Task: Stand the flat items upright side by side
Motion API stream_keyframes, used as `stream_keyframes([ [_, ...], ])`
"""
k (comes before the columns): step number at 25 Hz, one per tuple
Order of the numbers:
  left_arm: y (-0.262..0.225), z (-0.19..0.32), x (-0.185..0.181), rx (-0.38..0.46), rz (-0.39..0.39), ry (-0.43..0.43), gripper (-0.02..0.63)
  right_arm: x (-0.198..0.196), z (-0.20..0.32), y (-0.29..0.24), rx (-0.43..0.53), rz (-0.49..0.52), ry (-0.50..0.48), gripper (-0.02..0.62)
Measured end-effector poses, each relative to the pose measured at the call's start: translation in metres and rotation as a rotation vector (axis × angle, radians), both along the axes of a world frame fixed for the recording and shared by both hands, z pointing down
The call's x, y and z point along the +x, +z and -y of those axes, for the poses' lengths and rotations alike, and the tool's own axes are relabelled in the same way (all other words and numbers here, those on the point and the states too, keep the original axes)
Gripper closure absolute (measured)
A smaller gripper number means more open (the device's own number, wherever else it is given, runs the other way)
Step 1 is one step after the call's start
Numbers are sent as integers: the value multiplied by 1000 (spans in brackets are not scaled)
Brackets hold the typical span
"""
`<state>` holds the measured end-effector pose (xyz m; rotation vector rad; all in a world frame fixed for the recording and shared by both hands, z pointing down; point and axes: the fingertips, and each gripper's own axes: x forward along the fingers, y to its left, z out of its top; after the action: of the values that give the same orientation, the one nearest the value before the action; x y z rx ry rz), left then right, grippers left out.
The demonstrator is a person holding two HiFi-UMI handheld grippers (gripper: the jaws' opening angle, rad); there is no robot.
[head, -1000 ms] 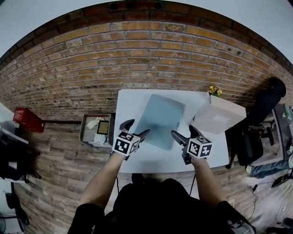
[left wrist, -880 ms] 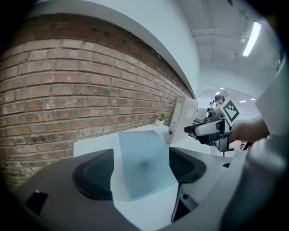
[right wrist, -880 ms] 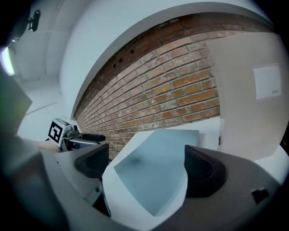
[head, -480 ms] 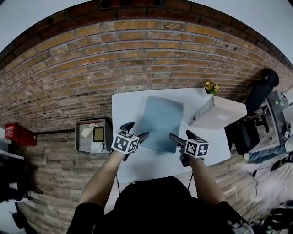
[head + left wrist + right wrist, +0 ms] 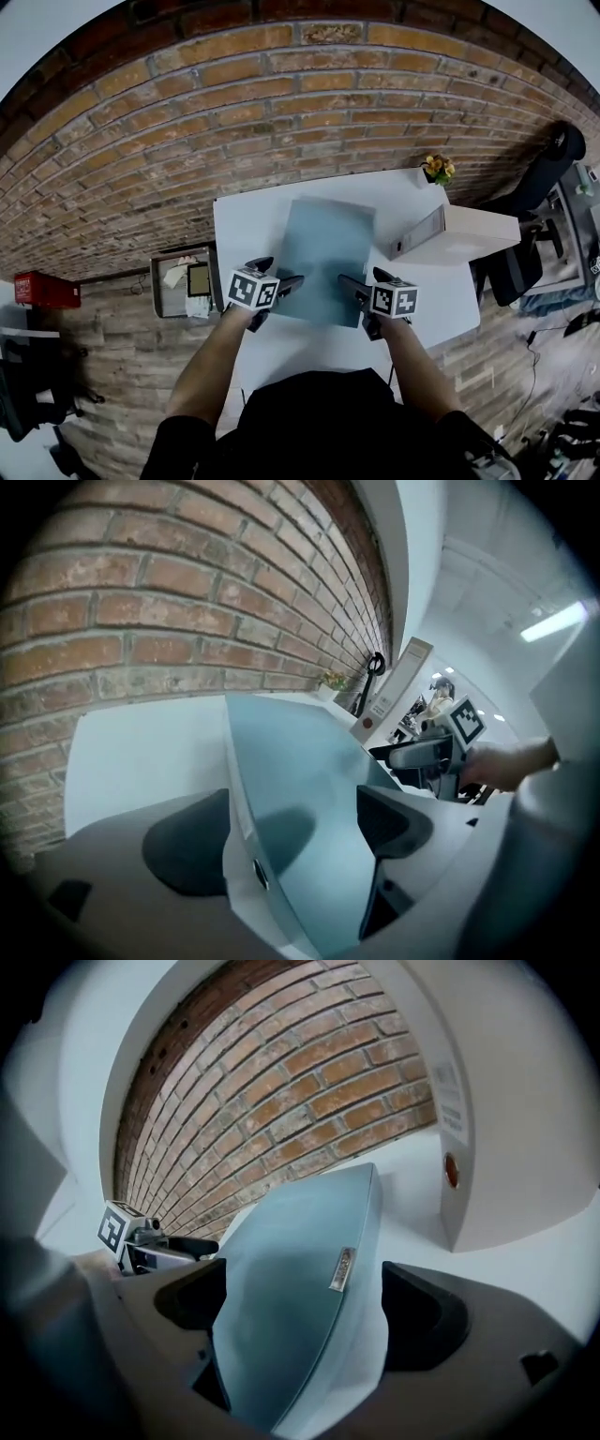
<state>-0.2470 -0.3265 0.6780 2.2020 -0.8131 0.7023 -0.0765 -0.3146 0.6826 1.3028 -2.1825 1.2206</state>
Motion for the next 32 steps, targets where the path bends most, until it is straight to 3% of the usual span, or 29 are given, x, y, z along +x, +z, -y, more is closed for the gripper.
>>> stream_keyframes([
  [8, 34, 2, 9, -178, -42, 38, 141, -13, 3, 31, -147, 83, -22, 84],
  [14, 43, 0, 11, -266, -74, 72, 140, -11, 2, 41, -200, 41, -16, 101],
  [26, 42, -1, 17, -252, -28, 64, 141, -12, -2, 42, -232, 18, -81, 123],
  [32, 23, 1, 10, -156, 11, 54, 143, -17, -11, 28, -189, -3, -112, 164],
])
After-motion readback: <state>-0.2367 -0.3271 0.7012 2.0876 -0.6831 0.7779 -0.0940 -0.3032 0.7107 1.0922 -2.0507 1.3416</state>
